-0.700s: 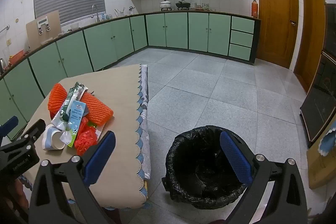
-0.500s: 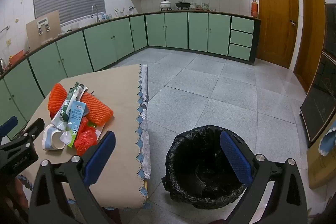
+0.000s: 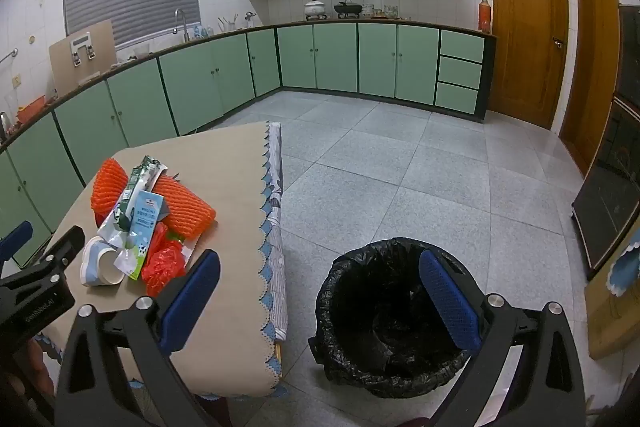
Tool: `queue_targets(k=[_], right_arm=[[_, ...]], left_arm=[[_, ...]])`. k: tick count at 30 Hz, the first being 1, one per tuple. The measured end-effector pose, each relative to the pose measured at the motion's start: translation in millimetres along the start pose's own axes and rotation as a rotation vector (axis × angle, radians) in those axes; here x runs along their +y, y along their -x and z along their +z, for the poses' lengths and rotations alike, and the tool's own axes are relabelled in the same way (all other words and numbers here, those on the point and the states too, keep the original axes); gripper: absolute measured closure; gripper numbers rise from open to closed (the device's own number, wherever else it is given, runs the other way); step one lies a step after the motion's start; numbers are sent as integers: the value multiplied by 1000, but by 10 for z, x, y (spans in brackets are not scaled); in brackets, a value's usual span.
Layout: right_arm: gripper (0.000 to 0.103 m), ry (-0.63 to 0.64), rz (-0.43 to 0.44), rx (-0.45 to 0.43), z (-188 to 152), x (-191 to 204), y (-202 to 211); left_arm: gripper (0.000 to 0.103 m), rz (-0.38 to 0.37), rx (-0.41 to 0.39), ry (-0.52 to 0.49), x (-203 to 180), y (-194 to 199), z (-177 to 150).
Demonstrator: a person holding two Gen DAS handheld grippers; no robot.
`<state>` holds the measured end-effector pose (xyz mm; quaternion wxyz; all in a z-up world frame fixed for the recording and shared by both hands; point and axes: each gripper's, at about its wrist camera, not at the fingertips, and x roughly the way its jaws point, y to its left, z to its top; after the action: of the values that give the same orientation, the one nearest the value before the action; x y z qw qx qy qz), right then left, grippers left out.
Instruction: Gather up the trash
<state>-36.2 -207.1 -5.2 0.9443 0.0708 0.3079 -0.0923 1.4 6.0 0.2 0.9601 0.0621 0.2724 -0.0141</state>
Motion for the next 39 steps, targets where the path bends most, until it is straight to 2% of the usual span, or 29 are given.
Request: queue_targets(k=[39], right_arm=[[6, -3, 1, -4, 14, 9, 3]], left_arm=[[5, 9, -8, -2, 6, 15, 10]])
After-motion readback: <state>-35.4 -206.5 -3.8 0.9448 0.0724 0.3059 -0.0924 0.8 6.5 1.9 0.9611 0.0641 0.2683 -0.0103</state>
